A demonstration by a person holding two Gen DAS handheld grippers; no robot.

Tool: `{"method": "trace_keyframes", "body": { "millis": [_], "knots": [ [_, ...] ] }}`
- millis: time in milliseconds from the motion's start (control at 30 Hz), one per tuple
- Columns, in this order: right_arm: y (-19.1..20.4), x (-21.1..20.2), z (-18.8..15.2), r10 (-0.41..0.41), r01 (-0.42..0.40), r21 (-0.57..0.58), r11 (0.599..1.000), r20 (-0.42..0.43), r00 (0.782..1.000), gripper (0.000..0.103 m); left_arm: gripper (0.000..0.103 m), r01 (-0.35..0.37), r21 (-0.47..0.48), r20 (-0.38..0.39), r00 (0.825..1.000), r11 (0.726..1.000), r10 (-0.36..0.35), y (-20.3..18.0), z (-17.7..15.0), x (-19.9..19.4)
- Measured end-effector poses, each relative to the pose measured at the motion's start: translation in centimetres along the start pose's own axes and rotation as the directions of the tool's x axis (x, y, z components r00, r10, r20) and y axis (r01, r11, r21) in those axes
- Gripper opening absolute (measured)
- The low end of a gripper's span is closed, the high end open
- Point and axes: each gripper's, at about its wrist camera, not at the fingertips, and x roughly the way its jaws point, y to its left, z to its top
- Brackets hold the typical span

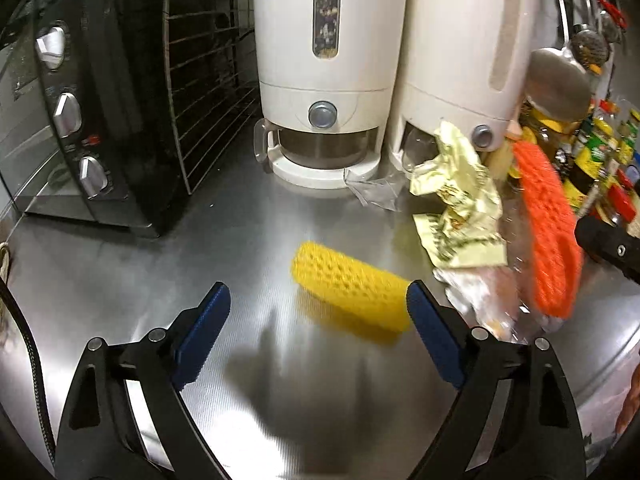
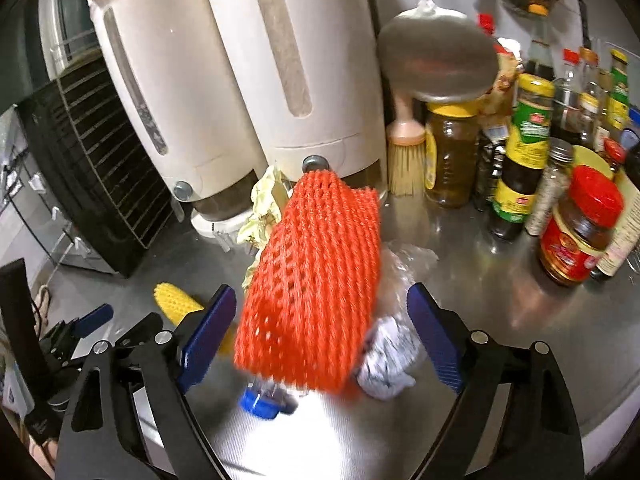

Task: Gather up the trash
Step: 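Grasp the yellow foam net with the left tool while the right tool grasps the orange foam net, then lift both foam nets and carry them down over the bin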

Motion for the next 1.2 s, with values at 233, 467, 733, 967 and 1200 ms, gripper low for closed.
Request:
{"method": "trace_keyframes", "body": {
  "millis": [233,467,733,967,1200],
  "knots": [
    [-0.3,2.8,-0.6,-0.012,0.011,-0.014,1.000,-0.058,0.998,0.058,0.064,0.051,-0.007,-0.082,0.995,0.999,-0.051,-0.2,0.7,4.3],
    [-0.2,2.0,-0.8,-0.005,0.003,-0.051,0.999,-0.042,0.999,0.018,0.032,0.095,0.036,-0.117,0.989,0.995,-0.090,-1.5,0.5,5.2],
    [-1.1,0.2,-0.8,0.006,-0.007,-0.041,0.999,-0.016,1.000,0.016,0.055,0.072,0.047,-0.137,0.988,0.996,-0.065,-3.2,0.6,6.4],
    [-2.1,-2.4,0.2,0.013,-0.011,-0.047,0.999,0.037,0.999,0.016,0.071,0.003,0.119,-0.116,0.993,0.993,0.011,-5.4,0.0,6.9],
    [-2.7,-2.8,-0.4,0.014,-0.012,-0.052,0.999,0.040,0.999,0.016,0.032,0.018,0.072,-0.125,0.992,0.997,-0.009,-3.9,1.0,6.4]
  ]
}}
